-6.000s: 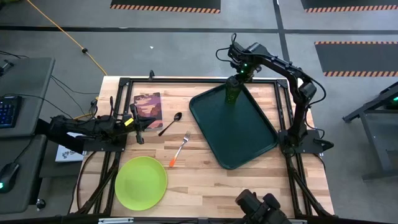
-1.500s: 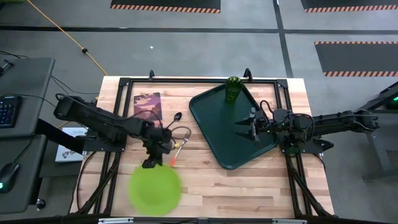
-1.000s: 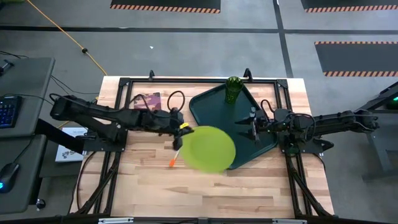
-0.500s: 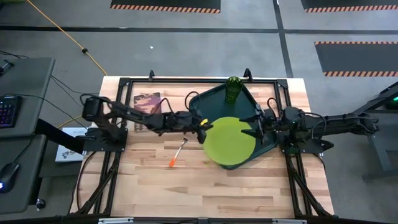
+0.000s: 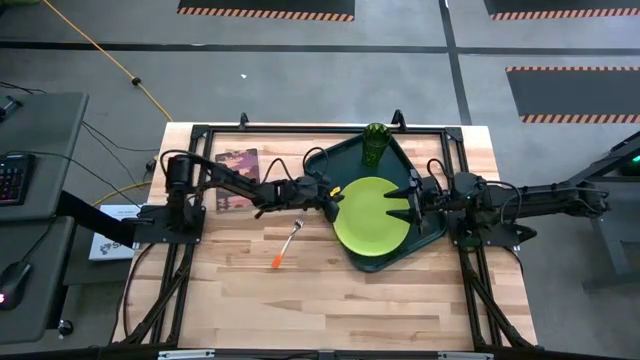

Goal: Pick and place plate/cup/fork/spoon on tray

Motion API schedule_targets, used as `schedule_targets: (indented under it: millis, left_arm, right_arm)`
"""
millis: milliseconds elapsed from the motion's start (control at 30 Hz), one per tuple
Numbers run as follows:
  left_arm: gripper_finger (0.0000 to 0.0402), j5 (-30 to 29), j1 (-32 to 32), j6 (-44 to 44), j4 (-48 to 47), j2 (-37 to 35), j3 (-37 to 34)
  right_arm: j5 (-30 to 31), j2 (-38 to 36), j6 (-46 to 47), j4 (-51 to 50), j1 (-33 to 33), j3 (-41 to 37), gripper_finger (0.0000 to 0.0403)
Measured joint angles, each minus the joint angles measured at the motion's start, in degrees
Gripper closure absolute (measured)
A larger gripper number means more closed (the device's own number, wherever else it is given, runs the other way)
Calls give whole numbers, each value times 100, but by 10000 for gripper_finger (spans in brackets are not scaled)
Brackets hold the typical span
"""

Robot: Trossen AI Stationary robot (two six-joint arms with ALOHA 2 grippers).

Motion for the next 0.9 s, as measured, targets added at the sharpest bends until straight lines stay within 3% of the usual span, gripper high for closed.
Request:
schedule_targets:
  millis: [333,567,733,900]
  left_arm:
    - [279,-136,162,86,311,292,192]
    - [212,-52,333,956,282,-13,355]
    - [196,711,488,1630,-342,-620,353]
    - [202,1616,522,1701,-1284,-1421,348]
  right_arm:
    - [163,0,9,4,1,0,162]
    - [175,0,272,2,-1,0,162]
    - [342,95,722,-56,1,-1,162]
    - [278,740,764,-38,9,-4,175]
